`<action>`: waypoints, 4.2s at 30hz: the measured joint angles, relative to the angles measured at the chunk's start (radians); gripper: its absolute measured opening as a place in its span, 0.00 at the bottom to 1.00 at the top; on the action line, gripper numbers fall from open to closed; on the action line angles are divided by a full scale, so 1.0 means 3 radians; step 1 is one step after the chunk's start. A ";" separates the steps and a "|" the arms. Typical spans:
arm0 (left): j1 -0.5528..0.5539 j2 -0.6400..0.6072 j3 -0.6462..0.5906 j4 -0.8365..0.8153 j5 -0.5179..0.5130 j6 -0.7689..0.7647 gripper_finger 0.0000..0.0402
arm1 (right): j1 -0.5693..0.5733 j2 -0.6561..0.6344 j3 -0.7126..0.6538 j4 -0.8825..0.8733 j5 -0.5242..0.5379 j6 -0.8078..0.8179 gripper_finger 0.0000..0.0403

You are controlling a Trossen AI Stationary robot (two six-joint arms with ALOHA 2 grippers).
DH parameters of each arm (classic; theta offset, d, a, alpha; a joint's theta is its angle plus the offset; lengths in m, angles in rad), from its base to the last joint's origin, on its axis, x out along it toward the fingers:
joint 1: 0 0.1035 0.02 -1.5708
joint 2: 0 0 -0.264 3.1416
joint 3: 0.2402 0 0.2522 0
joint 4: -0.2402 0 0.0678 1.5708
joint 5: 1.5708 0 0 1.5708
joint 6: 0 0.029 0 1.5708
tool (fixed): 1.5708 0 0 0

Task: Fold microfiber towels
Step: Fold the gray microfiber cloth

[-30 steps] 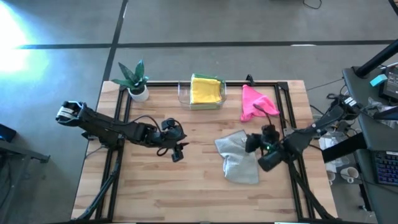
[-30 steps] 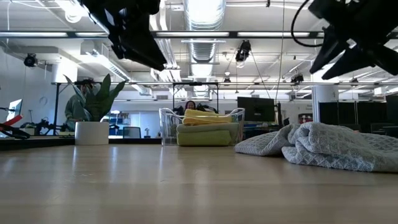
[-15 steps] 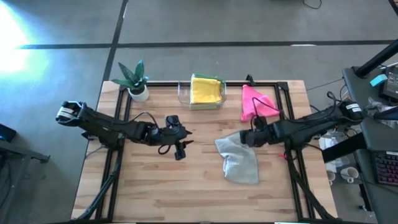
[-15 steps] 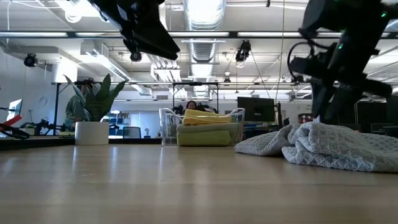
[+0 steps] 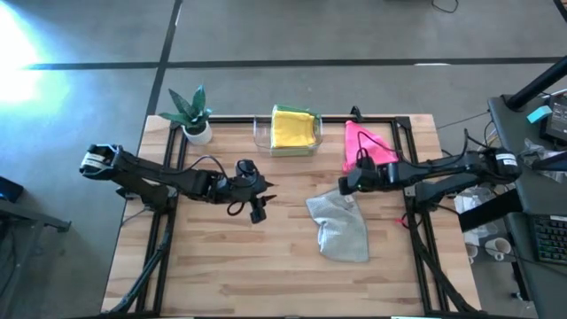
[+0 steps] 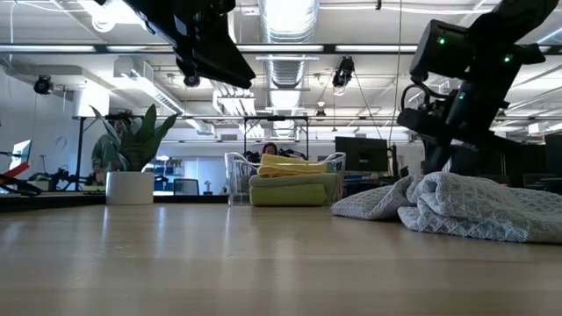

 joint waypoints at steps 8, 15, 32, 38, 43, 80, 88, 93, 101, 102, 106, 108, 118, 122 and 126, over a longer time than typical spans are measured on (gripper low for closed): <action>0.0049 0.0000 0.0000 -0.0001 0.0000 0.0000 0.37 | -0.0190 0.0000 -0.0317 0.0701 -0.0341 -0.0512 0.42; 0.0066 0.0000 0.0000 0.0003 0.0000 0.0215 0.37 | -0.0206 0.0000 -0.0525 0.0979 -0.0350 -0.0624 0.42; 0.0066 0.0000 0.0000 0.0005 0.0001 0.0239 0.37 | -0.0202 -0.0003 -0.0833 0.1630 -0.0787 -0.0981 0.39; 0.0066 0.0000 0.0000 0.0004 0.0001 0.0237 0.37 | -0.0202 -0.0001 -0.0829 0.1605 -0.1023 -0.0986 0.29; 0.0066 0.0000 0.0000 0.0004 0.0001 0.0234 0.37 | -0.0202 0.0000 -0.0830 0.1589 -0.1097 -0.0903 0.18; 0.0065 0.0000 0.0000 0.0359 0.0721 0.0217 0.37 | 0.1130 0.0678 0.1383 0.0509 -0.0451 -0.1185 0.02; 0.0062 0.0016 0.0003 0.0406 0.1053 -0.0035 0.37 | 0.1197 0.1404 0.2297 -0.0075 -0.0429 -0.1446 0.02; 0.0055 0.0111 0.0004 0.0408 0.1109 -0.0038 0.37 | 0.1203 0.1621 0.2788 -0.0284 -0.0426 -0.1672 0.02; -0.0059 0.0243 0.0003 0.0507 0.1230 -0.0037 0.37 | 0.1203 0.1661 0.3037 -0.0379 -0.0337 -0.1701 0.02; -0.0075 0.0253 0.0003 0.0523 0.1238 -0.0037 0.37 | 0.1203 0.1659 0.3037 -0.0388 -0.0336 -0.1691 0.02; -0.0097 0.0262 0.0003 0.0628 0.1238 -0.0039 0.37 | 0.1202 0.1648 0.3037 -0.0440 -0.0336 -0.1673 0.02; -0.0097 0.0261 0.0003 0.0630 0.1237 -0.0041 0.37 | 0.1202 0.1648 0.3037 -0.0464 -0.0336 -0.1631 0.02; -0.0096 0.0428 0.0003 0.0869 0.1231 -0.0225 0.38 | 0.1185 0.1684 0.3033 -0.0233 -0.0332 -0.1594 0.02; -0.0096 0.0468 0.0003 0.0894 0.1226 -0.0303 0.38 | 0.1187 0.1680 0.3033 -0.0224 -0.0333 -0.1594 0.02; -0.0096 0.0474 0.0014 0.0894 0.1219 -0.0300 0.36 | 0.1187 0.1672 0.3049 -0.0224 -0.0342 -0.1595 0.02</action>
